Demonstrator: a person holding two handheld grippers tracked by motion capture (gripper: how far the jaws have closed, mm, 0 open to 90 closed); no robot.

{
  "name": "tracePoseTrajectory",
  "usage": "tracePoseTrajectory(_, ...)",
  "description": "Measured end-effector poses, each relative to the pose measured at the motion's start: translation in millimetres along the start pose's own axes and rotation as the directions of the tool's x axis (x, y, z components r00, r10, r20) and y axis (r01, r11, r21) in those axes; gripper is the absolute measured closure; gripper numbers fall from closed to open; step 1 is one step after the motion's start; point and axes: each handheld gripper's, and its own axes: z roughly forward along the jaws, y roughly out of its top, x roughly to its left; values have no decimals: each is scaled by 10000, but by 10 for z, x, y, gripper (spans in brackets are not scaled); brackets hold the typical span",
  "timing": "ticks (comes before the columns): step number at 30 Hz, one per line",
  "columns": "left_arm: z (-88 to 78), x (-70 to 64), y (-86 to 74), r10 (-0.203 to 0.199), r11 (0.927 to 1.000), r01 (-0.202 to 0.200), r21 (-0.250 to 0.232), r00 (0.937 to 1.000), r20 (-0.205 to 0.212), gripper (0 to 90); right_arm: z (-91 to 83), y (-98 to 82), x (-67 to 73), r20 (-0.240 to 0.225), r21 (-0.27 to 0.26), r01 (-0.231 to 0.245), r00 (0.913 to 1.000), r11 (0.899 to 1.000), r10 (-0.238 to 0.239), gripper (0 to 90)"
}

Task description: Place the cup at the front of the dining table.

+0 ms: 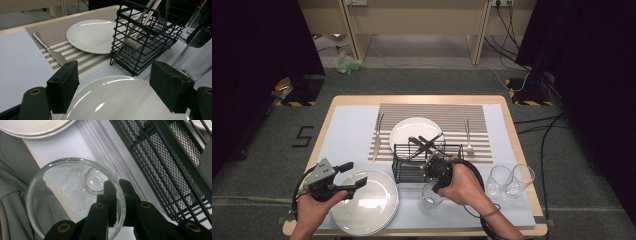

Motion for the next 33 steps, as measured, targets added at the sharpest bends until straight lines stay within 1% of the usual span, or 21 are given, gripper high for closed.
tracePoseTrajectory(1,0,0,0,-3,10000,3,0,10000,0,232,3,6,-3,-1,-3,81,10000,10000,-81,848)
tracePoseTrajectory(8,-5,-3,3,30,10000,-30,17,10000,17,232,19,49,23,-67,-67,18,10000,10000,-19,848)
tracePoseTrajectory(12,-2,-5,4,38,10000,-38,8,10000,31,232,22,60,25,-32,-54,104,9999,9999,-104,848)
tracePoseTrajectory(19,4,-9,2,31,10000,-31,22,10000,37,232,30,85,39,-43,-67,105,9999,9999,-106,848)
tracePoseTrajectory(21,5,-11,1,24,10000,-24,-9,10000,36,232,34,95,48,-68,-94,14,10000,10000,-14,847)
tracePoseTrajectory(22,5,-11,1,25,10000,-25,-8,10000,37,232,37,99,48,-71,-113,86,9999,9999,-87,847)
tracePoseTrajectory(25,1,-8,1,21,10000,-21,21,10000,53,232,41,115,60,-86,-123,60,9999,9999,-61,847)
tracePoseTrajectory(28,1,-7,0,15,10000,-15,13,10000,42,232,49,128,60,-105,-150,134,9999,9998,-135,847)
tracePoseTrajectory(33,7,-10,-2,10,10000,-11,27,10000,57,232,54,136,61,-127,-189,93,9999,9998,-95,844)
